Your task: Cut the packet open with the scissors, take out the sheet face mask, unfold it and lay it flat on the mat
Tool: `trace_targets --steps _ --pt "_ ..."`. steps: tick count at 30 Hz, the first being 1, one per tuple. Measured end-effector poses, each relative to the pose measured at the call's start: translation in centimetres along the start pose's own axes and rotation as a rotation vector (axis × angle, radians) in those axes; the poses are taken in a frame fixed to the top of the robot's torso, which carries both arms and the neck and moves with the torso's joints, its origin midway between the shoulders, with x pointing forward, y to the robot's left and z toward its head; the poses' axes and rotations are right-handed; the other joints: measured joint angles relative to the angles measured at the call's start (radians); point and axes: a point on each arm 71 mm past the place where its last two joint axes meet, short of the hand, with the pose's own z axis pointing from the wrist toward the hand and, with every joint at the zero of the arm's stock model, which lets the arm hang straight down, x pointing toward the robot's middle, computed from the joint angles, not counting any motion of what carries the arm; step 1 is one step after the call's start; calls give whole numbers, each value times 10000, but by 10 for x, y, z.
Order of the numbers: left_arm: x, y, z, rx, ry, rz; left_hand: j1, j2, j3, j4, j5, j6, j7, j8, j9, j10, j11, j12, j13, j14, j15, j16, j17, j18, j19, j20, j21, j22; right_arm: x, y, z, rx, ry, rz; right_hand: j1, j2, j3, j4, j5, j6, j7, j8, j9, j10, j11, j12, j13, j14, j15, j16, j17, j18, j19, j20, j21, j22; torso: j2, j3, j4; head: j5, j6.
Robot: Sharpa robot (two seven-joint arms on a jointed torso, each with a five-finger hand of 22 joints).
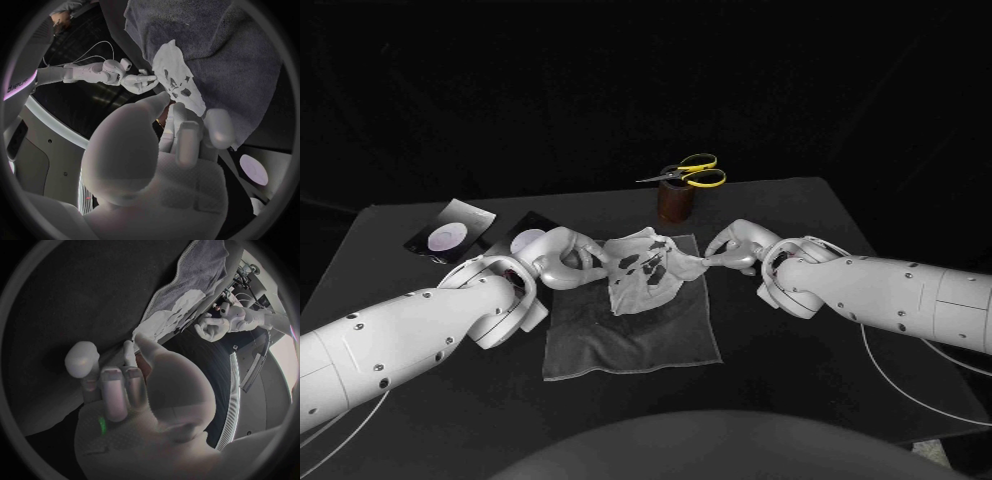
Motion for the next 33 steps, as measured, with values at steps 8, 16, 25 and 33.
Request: trace_targets --steps 8,16,25,33 --pt "0 1 -1 -78 51 -9 0 0 0 0 0 0 0 0 0 35 -34 0 11 0 0 0 26 0 0 0 0 21 1 1 2 -9 -3 -38 0 0 0 0 0 0 -1 13 -6 -1 -1 -3 -2 -1 1 -1 7 -48 -1 0 0 5 0 0 -6 -5 0" --pt "1 1 -1 -110 93 -17 0 0 0 0 0 0 -1 0 0 34 -34 47 17 0 0 0 44 0 0 0 0 28 1 2 5 -63 10 -240 56 57 74 -74 0 274 -60 22 -15 23 -25 -17 -8 -1 2 -2 7 -50 -1 0 0 6 0 5 -7 -9 0" --pt "1 2 -1 -133 113 -20 0 0 0 0 0 -1 -1 0 0 34 -33 47 23 0 0 0 72 0 0 0 0 40 2 4 5 -241 24 -777 426 342 344 -407 -1 1102 -486 393 0 -5 -398 -29 -2 22 -275 -29 5 -54 105 -148 79 2 0 4 -8 -26 0" --pt "1 2 -1 -155 113 -20 -1 0 -1 0 0 -1 -2 -1 0 104 -38 47 35 0 0 0 72 0 1 0 0 39 3 7 4 -481 -8 -1398 528 399 462 -544 -10 1273 -657 560 69 20 -552 1 0 9 -439 0 -3 -56 182 -258 360 -2 -1 4 -7 -13 0"
